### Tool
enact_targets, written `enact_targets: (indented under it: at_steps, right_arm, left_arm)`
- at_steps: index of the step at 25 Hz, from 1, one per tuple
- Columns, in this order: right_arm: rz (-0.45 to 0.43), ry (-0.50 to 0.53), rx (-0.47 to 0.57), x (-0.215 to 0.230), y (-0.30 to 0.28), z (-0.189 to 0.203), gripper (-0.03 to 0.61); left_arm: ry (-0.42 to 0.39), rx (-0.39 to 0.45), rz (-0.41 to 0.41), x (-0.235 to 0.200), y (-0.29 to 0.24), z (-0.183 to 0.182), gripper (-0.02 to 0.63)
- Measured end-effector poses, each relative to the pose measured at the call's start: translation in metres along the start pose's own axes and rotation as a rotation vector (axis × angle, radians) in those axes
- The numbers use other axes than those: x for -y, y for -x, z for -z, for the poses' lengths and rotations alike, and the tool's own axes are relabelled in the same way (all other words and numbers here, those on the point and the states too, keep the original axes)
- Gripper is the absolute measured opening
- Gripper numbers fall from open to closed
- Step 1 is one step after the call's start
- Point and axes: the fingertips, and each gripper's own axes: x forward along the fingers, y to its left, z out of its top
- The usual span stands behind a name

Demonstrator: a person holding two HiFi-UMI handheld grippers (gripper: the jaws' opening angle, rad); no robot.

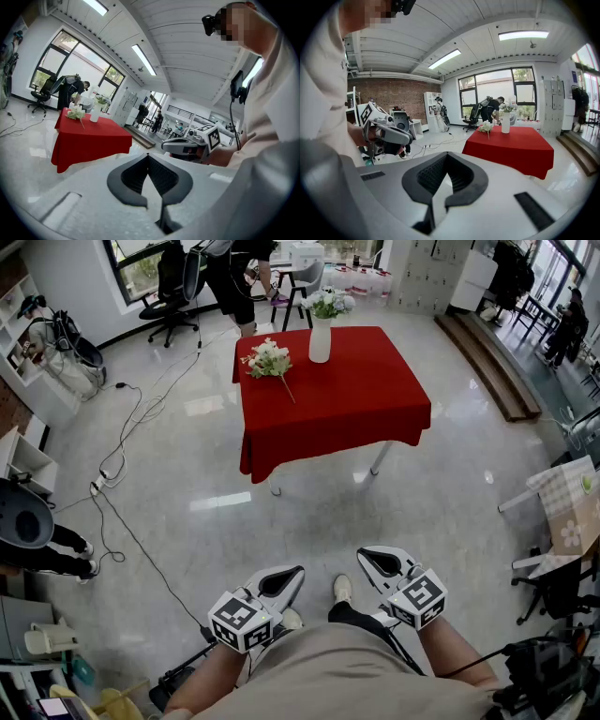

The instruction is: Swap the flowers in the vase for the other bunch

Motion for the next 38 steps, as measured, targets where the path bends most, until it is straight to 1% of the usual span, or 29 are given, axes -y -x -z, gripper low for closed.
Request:
enact_targets:
  at_steps: [3,6,9,12,16,18,21,23,24,26,29,32,34,36,38]
  right_arm:
    - [-0.017,-0.002,0.007,0.021,0.012,0.008,0.011]
    - [-0.017,-0.006,0.023,0.045,0.021,0.011,0.011]
    - [-0.024,-0.018,0.023,0.078,0.026,0.013,0.011]
    - [-0.032,-0.009,0.031,0.114,0.028,0.009,0.011]
    - [-0.066,-0.019,0.026,0.153,0.033,0.013,0.011]
    - [-0.075,-0.011,0.024,0.172,0.036,0.017,0.012]
    - [-0.087,-0.026,0.034,0.203,0.035,0.021,0.015]
    - [-0.085,-0.038,0.04,0.218,0.028,0.018,0.023]
    - [-0.083,-0.046,0.045,0.225,0.022,0.014,0.038]
    - [-0.079,-0.06,0.056,0.239,0.005,0.005,0.109]
    - [-0.053,-0.055,0.061,0.262,-0.026,-0.009,0.138]
    - [-0.016,-0.042,0.058,0.286,-0.062,-0.024,0.147]
    - [0.01,-0.04,0.053,0.299,-0.085,-0.04,0.15]
    - [0.034,-0.036,0.054,0.312,-0.107,-0.061,0.161]
    - [0.057,-0.029,0.064,0.327,-0.131,-0.084,0.164]
  left_arm:
    - [0.008,-0.001,0.03,0.017,-0.026,-0.002,0.006]
    - [-0.013,-0.012,0.03,0.022,-0.053,-0.009,0.006]
    - [-0.049,-0.022,0.002,0.023,-0.084,-0.022,0.006]
    - [-0.097,-0.038,-0.027,0.021,-0.117,-0.034,0.006]
    - [-0.093,-0.042,-0.048,0.019,-0.161,-0.047,0.006]
    - [-0.103,-0.027,-0.079,0.017,-0.179,-0.057,0.006]
    - [-0.078,0.005,-0.101,0.014,-0.203,-0.07,0.006]
    - [-0.075,0.013,-0.113,0.011,-0.214,-0.078,0.008]
    - [-0.083,0.011,-0.122,0.006,-0.217,-0.082,0.008]
    - [-0.093,0.004,-0.128,-0.008,-0.225,-0.092,0.011]
    - [-0.085,0.014,-0.1,-0.037,-0.238,-0.107,0.042]
    - [-0.087,0.031,-0.077,-0.077,-0.248,-0.123,0.043]
    - [-0.086,0.023,-0.057,-0.104,-0.254,-0.135,0.043]
    - [-0.072,0.016,-0.017,-0.128,-0.26,-0.15,0.041]
    - [-0.054,0.026,0.032,-0.149,-0.264,-0.171,0.036]
